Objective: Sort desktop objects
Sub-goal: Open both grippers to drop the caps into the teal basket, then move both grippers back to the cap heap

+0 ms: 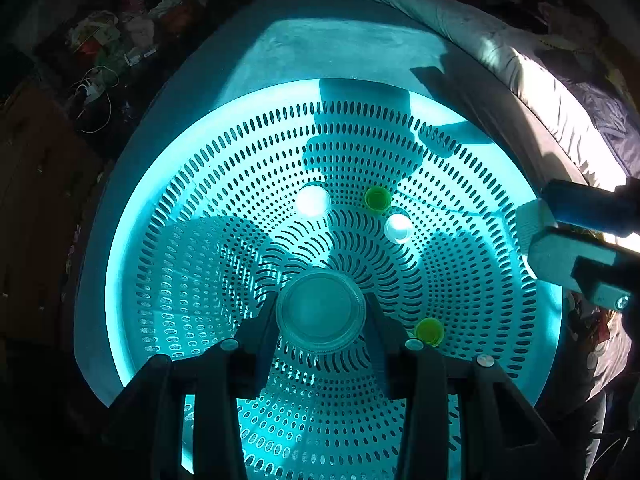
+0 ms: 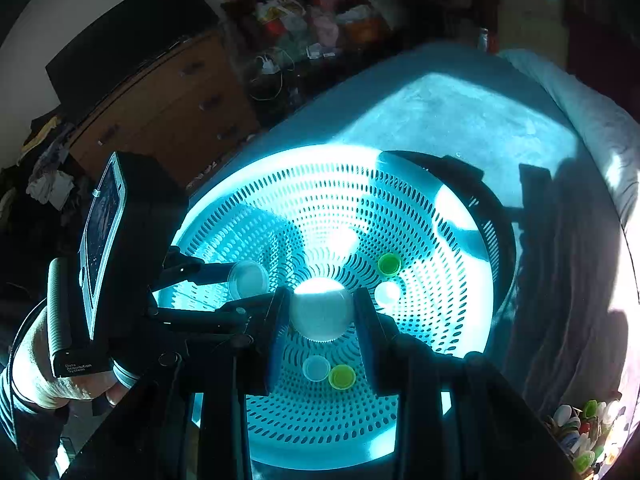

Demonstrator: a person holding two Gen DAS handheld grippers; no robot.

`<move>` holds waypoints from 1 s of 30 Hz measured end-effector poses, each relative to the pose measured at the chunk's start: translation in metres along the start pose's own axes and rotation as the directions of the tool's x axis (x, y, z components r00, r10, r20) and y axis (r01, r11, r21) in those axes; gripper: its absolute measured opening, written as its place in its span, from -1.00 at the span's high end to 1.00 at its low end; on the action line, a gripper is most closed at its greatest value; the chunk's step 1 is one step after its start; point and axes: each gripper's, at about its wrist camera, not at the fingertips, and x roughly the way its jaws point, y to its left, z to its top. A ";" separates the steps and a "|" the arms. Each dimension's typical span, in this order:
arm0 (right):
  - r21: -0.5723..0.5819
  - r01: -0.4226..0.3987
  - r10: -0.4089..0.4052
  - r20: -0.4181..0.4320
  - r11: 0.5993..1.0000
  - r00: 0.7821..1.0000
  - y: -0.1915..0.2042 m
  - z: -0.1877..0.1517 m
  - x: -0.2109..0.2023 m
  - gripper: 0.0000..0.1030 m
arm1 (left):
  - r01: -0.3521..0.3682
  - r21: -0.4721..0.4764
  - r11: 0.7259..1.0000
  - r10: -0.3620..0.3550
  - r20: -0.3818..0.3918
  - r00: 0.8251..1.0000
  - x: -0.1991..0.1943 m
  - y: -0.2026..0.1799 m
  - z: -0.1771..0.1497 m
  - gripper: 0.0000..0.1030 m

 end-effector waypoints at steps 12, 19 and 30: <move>0.021 0.004 -0.010 0.283 1.000 0.959 -0.011 -0.054 -0.092 -0.52 | -0.037 0.057 0.998 0.025 0.184 0.983 -0.069 -0.046 -0.019 -0.09; 0.189 0.223 -0.273 0.307 0.956 0.912 -0.103 -0.214 -0.168 -0.52 | 0.039 0.308 0.951 -0.158 0.371 0.915 -0.115 -0.186 -0.089 -0.60; 0.325 0.314 -0.345 0.043 0.892 0.937 -0.189 -0.405 -0.138 -0.11 | 0.235 0.328 0.915 -0.283 0.106 0.953 -0.012 -0.297 -0.168 -0.60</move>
